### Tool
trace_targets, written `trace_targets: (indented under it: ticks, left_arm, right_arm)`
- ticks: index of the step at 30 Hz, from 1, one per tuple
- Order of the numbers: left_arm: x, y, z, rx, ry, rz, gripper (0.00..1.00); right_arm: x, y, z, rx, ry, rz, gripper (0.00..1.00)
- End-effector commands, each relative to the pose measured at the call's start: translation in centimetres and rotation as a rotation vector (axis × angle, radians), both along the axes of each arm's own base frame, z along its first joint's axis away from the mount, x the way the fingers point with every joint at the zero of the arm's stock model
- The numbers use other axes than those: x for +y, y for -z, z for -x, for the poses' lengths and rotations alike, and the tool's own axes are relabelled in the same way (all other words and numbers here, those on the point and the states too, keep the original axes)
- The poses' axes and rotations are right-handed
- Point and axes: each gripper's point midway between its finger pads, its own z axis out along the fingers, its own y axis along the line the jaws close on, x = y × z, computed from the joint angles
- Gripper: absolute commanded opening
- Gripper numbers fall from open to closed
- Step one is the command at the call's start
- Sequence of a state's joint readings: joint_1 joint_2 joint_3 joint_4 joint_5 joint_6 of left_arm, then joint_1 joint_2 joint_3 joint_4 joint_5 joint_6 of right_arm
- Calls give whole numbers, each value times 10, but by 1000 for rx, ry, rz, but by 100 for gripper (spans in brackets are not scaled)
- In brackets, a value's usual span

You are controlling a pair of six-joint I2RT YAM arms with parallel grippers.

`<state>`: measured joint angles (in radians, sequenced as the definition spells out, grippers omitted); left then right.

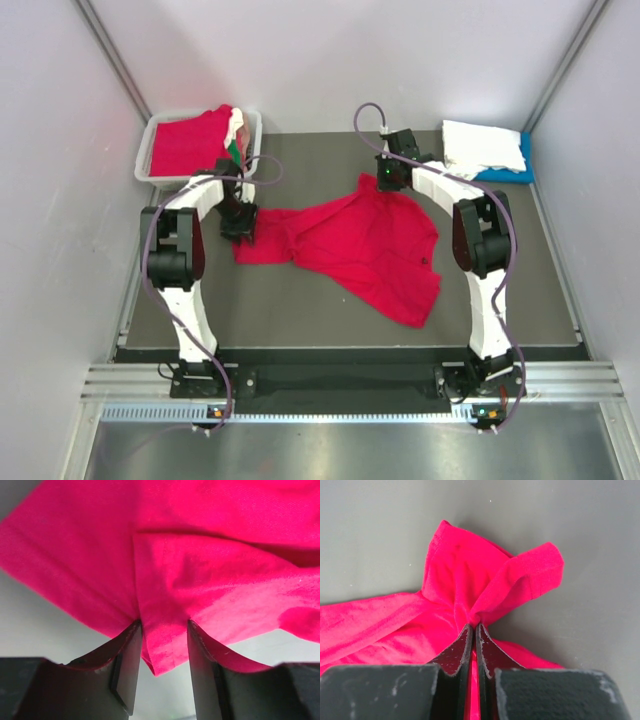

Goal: Fold and stack the t-shirts
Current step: Flatten the tshirt out

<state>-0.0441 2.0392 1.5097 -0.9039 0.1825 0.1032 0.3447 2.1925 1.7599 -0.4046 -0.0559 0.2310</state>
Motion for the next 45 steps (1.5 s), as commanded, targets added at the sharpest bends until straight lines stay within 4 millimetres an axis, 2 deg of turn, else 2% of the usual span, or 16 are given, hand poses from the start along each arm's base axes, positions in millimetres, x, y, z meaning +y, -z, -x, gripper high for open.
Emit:
trace_targets:
  ticks: [1, 3, 4, 5, 8, 14, 16, 18, 22, 23, 27, 30, 34, 41, 45]
  left_arm:
    - [11, -17, -36, -227, -5, -71, 47]
    - [14, -14, -37, -253, -10, -84, 47]
    - [16, -23, -49, -320, -19, -99, 47]
    - [17, -24, -49, -338, -22, -104, 48]
    - [18, -45, -66, -463, -39, -108, 49]
    - [15, -67, -82, -547, -40, -127, 49]
    - [9, -79, -83, -579, -19, -130, 49]
    - [-2, -82, -82, -590, 2, -122, 50]
    - [-13, -58, -73, -538, 24, -116, 49]
    - [-15, -46, -66, -512, 35, -118, 49]
    - [-15, -23, -57, -484, 47, -162, 49]
    - [-6, -12, -56, -449, 13, -167, 49]
    - [-1, -3, -57, -407, -28, -134, 49]
    - [-3, -9, -67, -430, -28, -131, 49]
    - [-2, -4, -67, -411, -30, -133, 49]
  right_arm:
    - [13, -52, -5, -103, -21, -59, 0]
    - [15, -51, -3, -100, -26, -58, 0]
    - [15, -49, -3, -97, -28, -54, 0]
    - [15, -47, -2, -94, -28, -54, 0]
    - [16, -46, -1, -90, -31, -54, 0]
    - [19, -48, -1, -90, -35, -50, 0]
    - [19, -47, -1, -91, -33, -44, 0]
    - [18, -44, -2, -87, -29, -45, 0]
    - [25, -45, -4, -84, -35, -53, 0]
    - [28, -43, -3, -81, -39, -51, 0]
    - [30, -44, -3, -84, -40, -48, 0]
    - [29, -47, -2, -90, -42, -42, 0]
    - [25, -47, 1, -93, -42, -31, 0]
    - [23, -44, 6, -88, -44, -30, 0]
    - [24, -41, 7, -82, -44, -37, 0]
